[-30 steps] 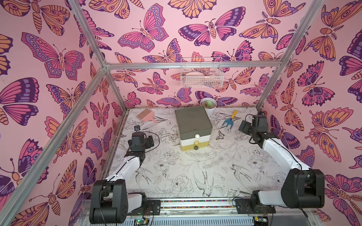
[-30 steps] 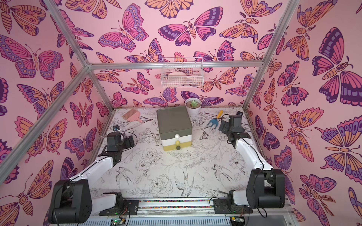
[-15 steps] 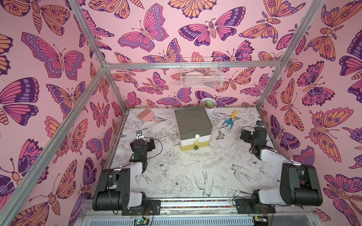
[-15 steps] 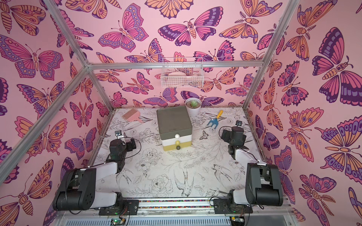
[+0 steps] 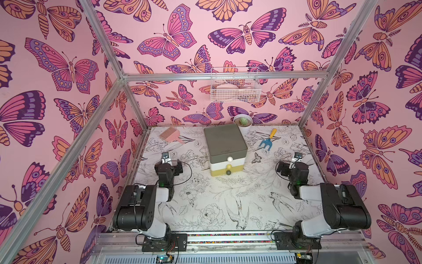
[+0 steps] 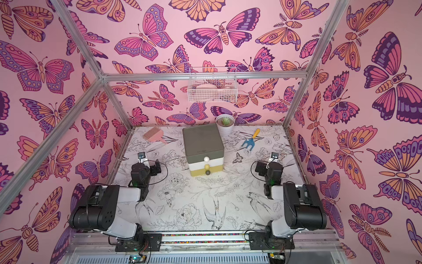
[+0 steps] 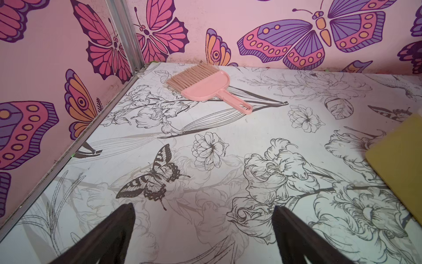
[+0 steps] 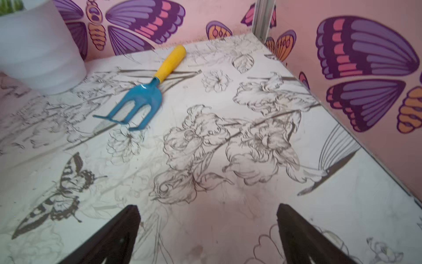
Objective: Place the brooch boxes into the drawer by color
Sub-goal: Reset both arms
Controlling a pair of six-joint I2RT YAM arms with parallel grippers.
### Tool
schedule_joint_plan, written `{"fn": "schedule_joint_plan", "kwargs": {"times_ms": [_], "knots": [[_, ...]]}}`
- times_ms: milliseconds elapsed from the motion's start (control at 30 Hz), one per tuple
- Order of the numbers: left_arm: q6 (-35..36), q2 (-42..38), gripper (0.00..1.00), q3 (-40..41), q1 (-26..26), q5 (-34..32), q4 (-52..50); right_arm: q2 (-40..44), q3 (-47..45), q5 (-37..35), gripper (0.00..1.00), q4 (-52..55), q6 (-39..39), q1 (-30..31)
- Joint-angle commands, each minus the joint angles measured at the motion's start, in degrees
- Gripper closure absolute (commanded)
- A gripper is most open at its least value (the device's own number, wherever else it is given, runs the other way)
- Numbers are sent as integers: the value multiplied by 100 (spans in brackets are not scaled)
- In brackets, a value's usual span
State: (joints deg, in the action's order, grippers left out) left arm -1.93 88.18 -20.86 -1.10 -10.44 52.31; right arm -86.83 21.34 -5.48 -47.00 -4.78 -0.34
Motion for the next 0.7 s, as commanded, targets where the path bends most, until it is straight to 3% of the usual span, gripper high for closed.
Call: {"fn": "schedule_joint_plan", "kwargs": {"times_ms": [0,667], "knots": [[9,35,0,3,-21,-101,20,71,131,178,1,10,121,-19],[9,39,0,3,-21,-99,24,36,189,187,1,64,179,16]]}}
